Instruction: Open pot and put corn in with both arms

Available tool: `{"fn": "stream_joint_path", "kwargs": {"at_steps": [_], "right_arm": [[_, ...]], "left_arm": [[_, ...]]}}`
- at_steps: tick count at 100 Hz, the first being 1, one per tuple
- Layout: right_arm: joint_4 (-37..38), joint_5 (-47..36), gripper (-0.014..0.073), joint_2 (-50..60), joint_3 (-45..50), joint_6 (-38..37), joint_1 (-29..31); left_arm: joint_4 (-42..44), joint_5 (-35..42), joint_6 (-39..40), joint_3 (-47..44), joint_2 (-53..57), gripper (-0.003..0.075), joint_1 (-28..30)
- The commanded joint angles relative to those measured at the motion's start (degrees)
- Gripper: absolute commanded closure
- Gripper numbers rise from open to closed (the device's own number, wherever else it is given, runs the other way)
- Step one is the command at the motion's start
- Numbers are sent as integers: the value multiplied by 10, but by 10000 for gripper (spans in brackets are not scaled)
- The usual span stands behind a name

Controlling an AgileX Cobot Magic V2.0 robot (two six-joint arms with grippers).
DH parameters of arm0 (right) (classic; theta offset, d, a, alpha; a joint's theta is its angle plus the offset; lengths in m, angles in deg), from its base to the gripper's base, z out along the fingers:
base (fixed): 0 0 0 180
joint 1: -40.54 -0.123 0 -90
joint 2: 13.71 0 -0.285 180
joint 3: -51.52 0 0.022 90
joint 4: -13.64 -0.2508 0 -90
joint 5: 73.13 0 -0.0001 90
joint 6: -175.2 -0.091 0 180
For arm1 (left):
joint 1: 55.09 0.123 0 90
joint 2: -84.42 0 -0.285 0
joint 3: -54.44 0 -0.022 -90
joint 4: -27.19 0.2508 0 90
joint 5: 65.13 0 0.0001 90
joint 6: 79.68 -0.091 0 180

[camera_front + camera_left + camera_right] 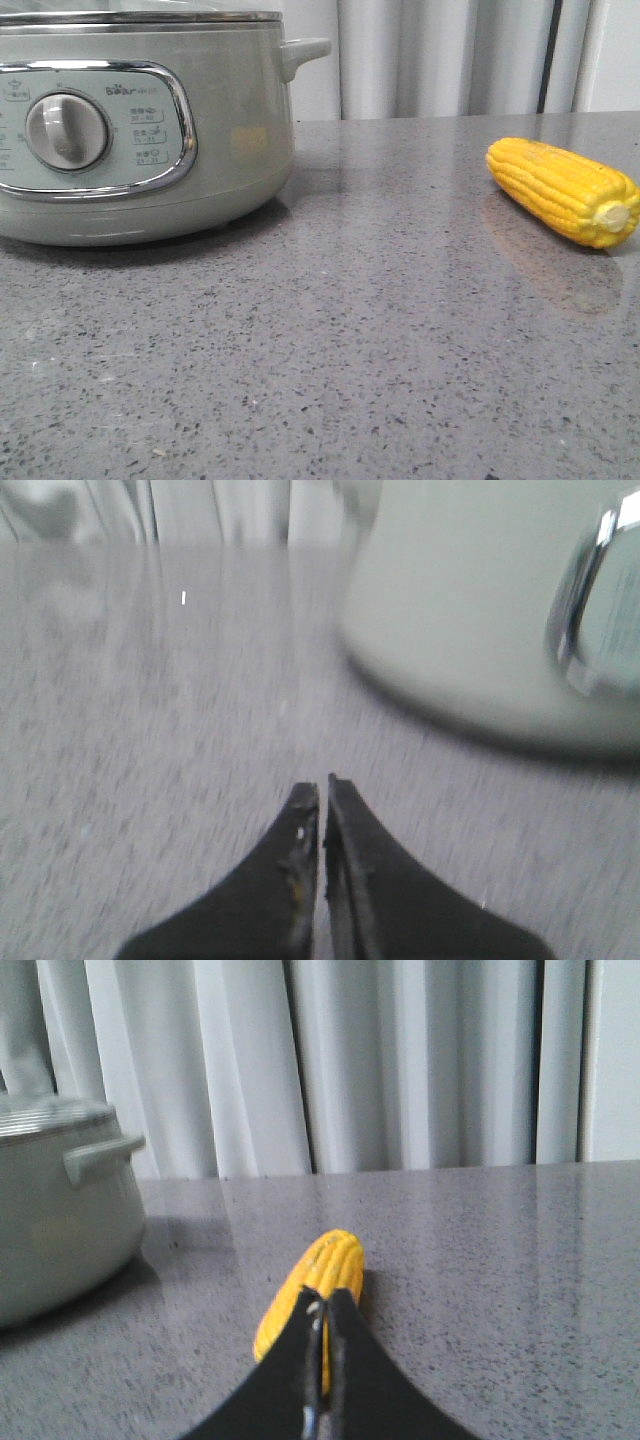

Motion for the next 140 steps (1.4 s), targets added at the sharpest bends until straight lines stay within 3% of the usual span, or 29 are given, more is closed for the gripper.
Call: {"fn": "stream_joint_path", "kwargs": {"at_steps": [1,23,42,54,74,83,90,102,107,114,140], "right_arm": [[-44,-68,657,13,11,4,2],[-91,-100,657,13,9,4,2],[-119,-97,657,13,-14,-3,2],[-120,-12,657,13,-64,-3,2],[-76,166,651,-44,-169,-2,2],[-59,215,601,-98,-220,6,2],[-57,231,521,-144,-256,7,2],[-56,240,348,-222,-310,8,2],[-56,240,293,-249,-328,11,2],[-56,240,249,-281,-350,18,2],[-56,213,247,-345,-407,36,1]], "left_arm": [[-89,119,7,-15,17,741,0],[-208,192,7,-15,17,741,0],[-239,205,7,-14,17,741,0],[-238,198,7,8,16,741,0],[-192,80,7,84,-36,741,0],[-155,49,7,122,-74,732,0],[-142,35,6,149,-103,660,0],[-142,35,6,181,-146,411,0],[-142,37,6,193,-159,351,0],[-142,41,6,203,-169,333,0],[-142,60,6,232,-173,333,0]]}}
